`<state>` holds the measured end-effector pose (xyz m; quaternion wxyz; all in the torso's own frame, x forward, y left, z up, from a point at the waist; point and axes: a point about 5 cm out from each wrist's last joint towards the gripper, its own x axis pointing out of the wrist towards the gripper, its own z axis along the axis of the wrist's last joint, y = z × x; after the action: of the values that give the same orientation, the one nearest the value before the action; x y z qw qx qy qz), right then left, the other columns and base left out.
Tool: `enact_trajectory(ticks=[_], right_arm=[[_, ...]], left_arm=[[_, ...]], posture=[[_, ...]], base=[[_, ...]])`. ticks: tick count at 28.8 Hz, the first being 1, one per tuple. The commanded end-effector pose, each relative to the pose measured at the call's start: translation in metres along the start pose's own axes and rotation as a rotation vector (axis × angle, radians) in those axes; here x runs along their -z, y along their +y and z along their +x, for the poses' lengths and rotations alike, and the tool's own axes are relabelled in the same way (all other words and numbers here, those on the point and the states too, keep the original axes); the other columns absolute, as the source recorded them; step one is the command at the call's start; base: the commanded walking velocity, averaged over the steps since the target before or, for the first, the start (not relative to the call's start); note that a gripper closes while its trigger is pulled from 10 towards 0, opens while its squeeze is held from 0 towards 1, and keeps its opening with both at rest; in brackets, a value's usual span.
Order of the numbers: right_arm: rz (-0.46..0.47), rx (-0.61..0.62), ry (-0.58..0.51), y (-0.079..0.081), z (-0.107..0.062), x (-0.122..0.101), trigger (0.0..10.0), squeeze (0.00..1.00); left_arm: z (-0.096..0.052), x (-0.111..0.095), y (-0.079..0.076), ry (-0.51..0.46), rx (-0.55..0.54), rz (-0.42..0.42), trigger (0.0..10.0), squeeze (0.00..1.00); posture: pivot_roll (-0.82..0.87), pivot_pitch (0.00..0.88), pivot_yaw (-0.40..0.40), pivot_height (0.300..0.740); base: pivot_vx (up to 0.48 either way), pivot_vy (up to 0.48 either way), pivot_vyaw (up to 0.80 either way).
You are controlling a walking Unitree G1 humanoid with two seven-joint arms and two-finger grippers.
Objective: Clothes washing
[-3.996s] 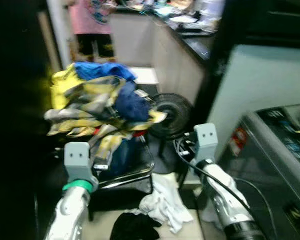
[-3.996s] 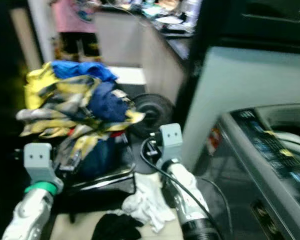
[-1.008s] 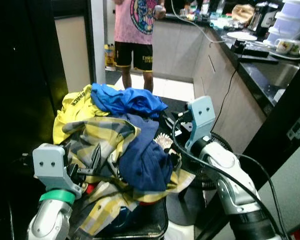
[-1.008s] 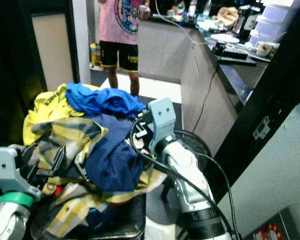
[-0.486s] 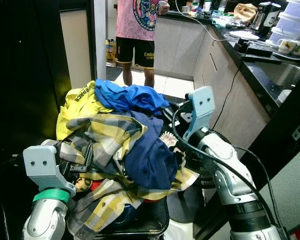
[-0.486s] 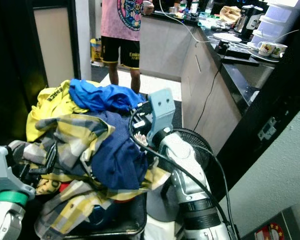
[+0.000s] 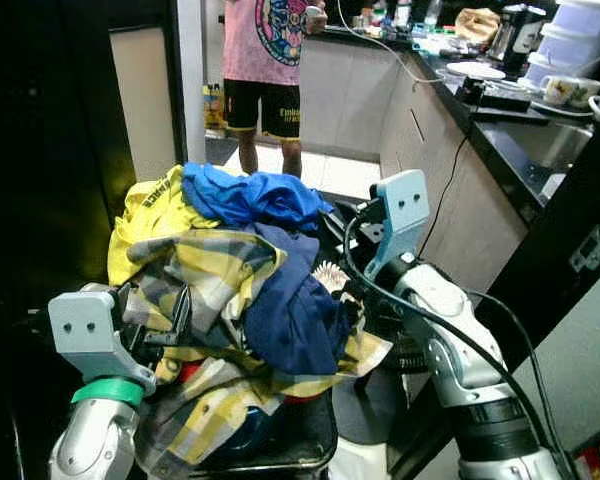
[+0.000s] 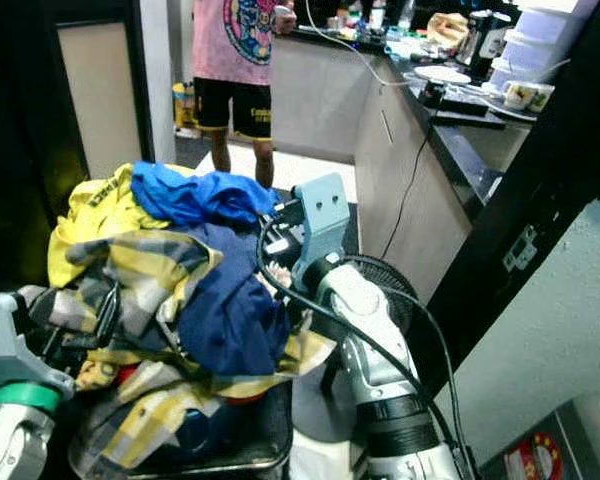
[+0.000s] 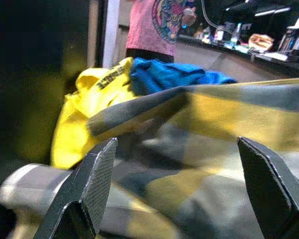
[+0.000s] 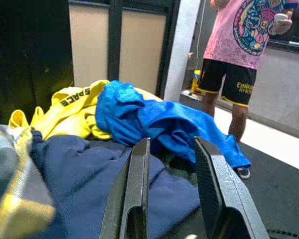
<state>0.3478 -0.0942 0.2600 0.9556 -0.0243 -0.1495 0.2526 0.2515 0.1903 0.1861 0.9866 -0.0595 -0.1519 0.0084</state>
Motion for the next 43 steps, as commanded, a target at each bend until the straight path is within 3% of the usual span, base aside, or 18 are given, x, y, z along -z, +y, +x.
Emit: enact_trajectory(ticks=[1,13,16,18,19,20,24,26,29,35,43], right_arm=[[0.003,-0.005,-0.017,-0.001,0.001,-0.005,10.0,0.0],[0.065,-0.031,-0.025,0.0,0.0,-0.005,10.0,0.0],[0.099,-0.056,-0.015,0.002,0.001,-0.003,10.0,0.0],[0.207,-0.085,-0.027,0.005,0.002,-0.002,10.0,0.0],[0.207,-0.085,-0.027,0.005,0.002,-0.002,10.0,0.0],[0.234,-0.11,-0.027,0.007,0.002,-0.002,10.0,1.0],[0.227,-0.257,0.115,0.023,-0.002,0.015,10.0,1.0],[0.206,-0.272,0.163,0.025,-0.004,0.022,10.0,1.0],[0.176,-0.19,0.213,0.02,0.0,0.038,10.0,1.0],[0.2,-0.076,0.216,0.01,0.018,0.045,10.0,1.0],[0.217,-0.022,0.171,0.002,0.035,0.03,10.0,1.0]], left_arm=[[-0.002,0.001,0.0,-0.003,-0.005,-0.007,10.0,0.0],[-0.002,0.0,0.0,-0.013,0.001,-0.005,10.0,0.0],[-0.001,-0.001,0.0,-0.015,0.003,-0.005,10.0,0.0],[-0.002,-0.001,0.0,-0.016,0.004,-0.003,10.0,0.0],[-0.002,-0.001,0.0,-0.016,0.004,-0.003,10.0,0.0],[-0.002,-0.001,0.0,-0.016,0.006,0.0,10.0,0.0],[-0.002,-0.001,0.001,-0.014,0.009,0.004,10.0,0.0],[-0.002,-0.001,0.001,-0.014,0.009,0.004,10.0,0.0],[-0.001,-0.002,0.0,-0.015,0.011,0.005,10.0,0.0],[-0.001,-0.002,-0.001,-0.015,0.02,0.005,10.0,0.0],[-0.005,-0.003,0.0,-0.014,0.011,0.007,10.0,0.0]], posture=[[0.06,0.011,-0.057,0.74],[0.06,0.002,-0.059,0.74],[0.06,0.005,-0.061,0.74],[0.06,0.01,-0.061,0.74],[0.06,0.01,-0.061,0.74],[0.07,0.012,-0.06,0.74],[0.07,0.014,-0.058,0.74],[0.07,0.015,-0.057,0.74],[0.07,0.018,-0.056,0.74],[0.08,0.023,-0.055,0.74],[0.09,0.039,-0.068,0.74]], base=[[0.0,0.0,0.0],[0.0,0.0,0.0],[0.0,0.0,0.0],[0.0,0.0,0.0],[0.0,0.0,0.0],[0.0,0.0,0.0],[0.0,0.0,0.0],[0.0,0.0,0.0],[0.0,0.0,0.0],[0.0,0.0,0.0],[0.0,0.0,0.0]])
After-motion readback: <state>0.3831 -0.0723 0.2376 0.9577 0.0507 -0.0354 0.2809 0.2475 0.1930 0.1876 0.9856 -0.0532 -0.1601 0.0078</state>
